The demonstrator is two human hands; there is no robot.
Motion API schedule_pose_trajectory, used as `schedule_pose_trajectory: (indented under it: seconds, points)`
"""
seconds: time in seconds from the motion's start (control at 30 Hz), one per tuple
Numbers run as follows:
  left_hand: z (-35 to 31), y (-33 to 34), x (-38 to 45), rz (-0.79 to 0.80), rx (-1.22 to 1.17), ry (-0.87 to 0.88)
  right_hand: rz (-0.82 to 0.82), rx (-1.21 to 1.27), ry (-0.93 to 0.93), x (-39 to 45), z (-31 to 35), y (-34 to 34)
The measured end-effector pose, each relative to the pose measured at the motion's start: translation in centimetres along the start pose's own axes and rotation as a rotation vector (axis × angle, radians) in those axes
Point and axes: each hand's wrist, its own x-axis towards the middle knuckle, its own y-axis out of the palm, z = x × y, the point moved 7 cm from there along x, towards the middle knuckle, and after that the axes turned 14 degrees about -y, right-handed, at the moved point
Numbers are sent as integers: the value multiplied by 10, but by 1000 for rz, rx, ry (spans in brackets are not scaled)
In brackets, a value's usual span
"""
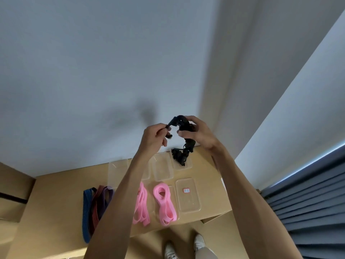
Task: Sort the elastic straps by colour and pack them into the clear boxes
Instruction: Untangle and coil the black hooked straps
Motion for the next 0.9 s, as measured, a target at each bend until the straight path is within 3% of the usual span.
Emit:
schedule_pose_trajectory:
  seconds: [0.13, 0.27, 0.4, 0.53, 0.6, 0.67, 0.73, 0.9]
  points:
    - [-22, -8, -13, -73, -354, -30, 51, 194, -57, -5, 13, 8]
    - [-43, 3, -28, -130, -477, -28, 34, 120, -39, -10, 25, 24]
    - [-51, -1, -49, -439, -304, -27, 59, 2, -63, -26, 34, 22]
    - [-53, 0, -73, -649, 250, 20, 328, -554, -109, -42, 46, 16]
    - [-39, 7, -76, -535, 468, -63, 450, -841, -176, -45, 59, 15]
    - [-25, 24, -82, -335, 543, -81, 457, -932, -255, -43, 77, 9]
    - [-21, 40, -95, -216, 504, -18, 451, -867, -284, -40, 90, 2]
    - [-35, 49, -116, -129, 327, 51, 446, -531, -246, -40, 84, 0]
